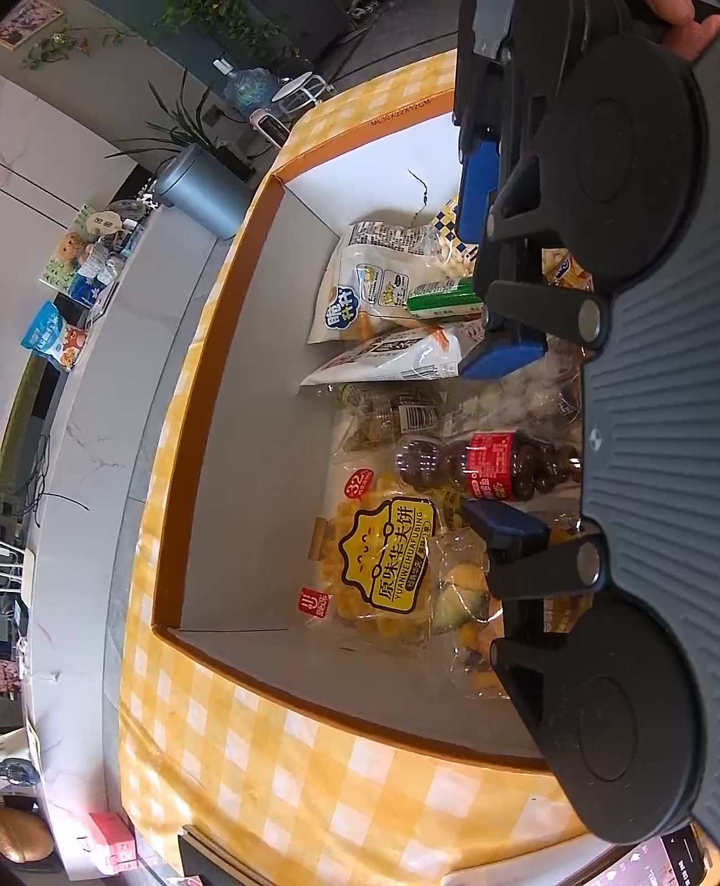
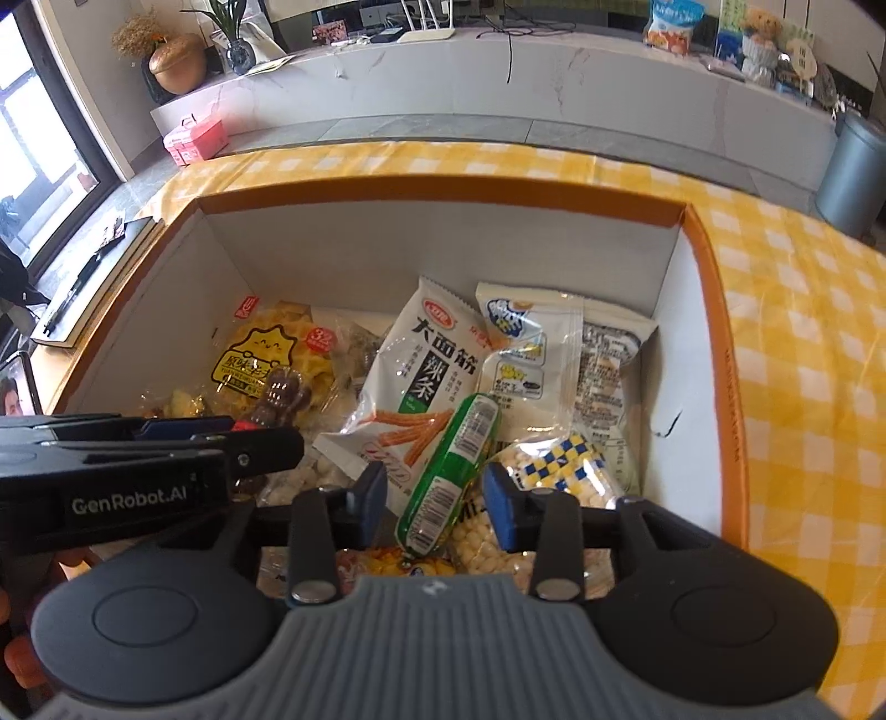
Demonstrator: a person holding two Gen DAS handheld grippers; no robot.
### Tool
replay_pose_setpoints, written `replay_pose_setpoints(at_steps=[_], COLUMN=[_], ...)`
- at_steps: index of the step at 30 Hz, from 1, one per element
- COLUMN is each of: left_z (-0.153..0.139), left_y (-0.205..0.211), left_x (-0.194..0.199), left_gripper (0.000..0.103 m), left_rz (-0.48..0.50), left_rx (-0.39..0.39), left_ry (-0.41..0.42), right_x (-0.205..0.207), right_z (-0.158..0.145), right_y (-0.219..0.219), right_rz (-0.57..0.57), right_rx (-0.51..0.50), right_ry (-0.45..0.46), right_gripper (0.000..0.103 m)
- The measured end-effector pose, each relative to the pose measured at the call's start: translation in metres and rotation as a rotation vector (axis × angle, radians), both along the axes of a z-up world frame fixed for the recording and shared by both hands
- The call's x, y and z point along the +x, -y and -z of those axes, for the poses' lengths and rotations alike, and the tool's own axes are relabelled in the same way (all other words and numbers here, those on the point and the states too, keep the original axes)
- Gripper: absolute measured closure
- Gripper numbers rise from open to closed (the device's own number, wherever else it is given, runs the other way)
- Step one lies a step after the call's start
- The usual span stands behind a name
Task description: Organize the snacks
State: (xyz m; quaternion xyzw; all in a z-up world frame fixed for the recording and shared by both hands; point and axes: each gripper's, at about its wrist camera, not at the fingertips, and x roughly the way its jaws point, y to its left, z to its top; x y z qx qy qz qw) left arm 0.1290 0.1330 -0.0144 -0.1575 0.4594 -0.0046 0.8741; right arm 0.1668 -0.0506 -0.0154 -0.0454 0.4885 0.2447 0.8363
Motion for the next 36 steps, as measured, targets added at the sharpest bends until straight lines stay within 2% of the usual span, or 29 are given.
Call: replay_pose_setpoints(at_steps=[3, 6, 8, 11, 14, 18, 23, 25, 26, 28, 30, 33, 36], left_z=[-0.006, -0.018, -0.027, -0.047, -0.073, -0.102, -0.129, -0.135, -0.137, -0.137, -0.135, -0.129, -0.12], left_y=[0.001, 0.004, 0.004, 0.009, 0.024, 0.05, 0.083, 0.095, 0.101, 0.111, 0.121, 0.128, 0.128], left_x=[-0.004, -0.01, -0.015, -0.023, -0.038, -0.065, -0.098, -0.108, -0.113, -0.122, -0.126, -0.128, -0.126], left_gripper=[0.037, 0.031, 0.028, 0.026, 0.023, 0.016, 0.014, 0.009, 0.003, 0.001, 0.001, 0.0, 0.0], left_rz=[-0.001, -0.014, -0.026, -0.025, -0.023, -0.05, -0.06, -0.071, -0.074, -0.085, -0.083, -0.071, -0.089], left_rx=[0.012, 0.046, 0.023, 0.009, 0.063, 0.164, 0.305, 0.346, 0.366, 0.404, 0.441, 0.465, 0.472], left_ry=[0.052, 0.149, 0.201, 0.281, 0.379, 0.507, 0.628, 0.657, 0.673, 0.698, 0.686, 0.646, 0.573], right_x=[-0.003, -0.003, -0.006, -0.017, -0.033, -0.06, -0.098, -0.115, -0.122, -0.135, -0.147, -0.164, -0.174], right_z=[-0.006, -0.014, -0.023, -0.04, -0.062, -0.095, -0.126, -0.133, -0.135, -0.138, -0.136, -0.13, -0.122], right_y=[0.004, 0.011, 0.016, 0.026, 0.04, 0.064, 0.09, 0.103, 0.109, 0.119, 0.127, 0.134, 0.131], right_rz=[0.003, 0.014, 0.028, 0.038, 0.04, 0.075, 0.128, 0.152, 0.16, 0.166, 0.177, 0.195, 0.199], right_rx=[0.0, 0.015, 0.009, 0.007, 0.019, 0.064, 0.099, 0.119, 0.131, 0.152, 0.167, 0.168, 0.133], right_ry=[0.016, 0.058, 0.102, 0.19, 0.308, 0.476, 0.658, 0.703, 0.716, 0.728, 0.736, 0.747, 0.731], right_gripper=[0.059, 0.053, 0.046, 0.045, 0.044, 0.034, 0.03, 0.022, 0.019, 0.018, 0.009, 0.008, 0.008])
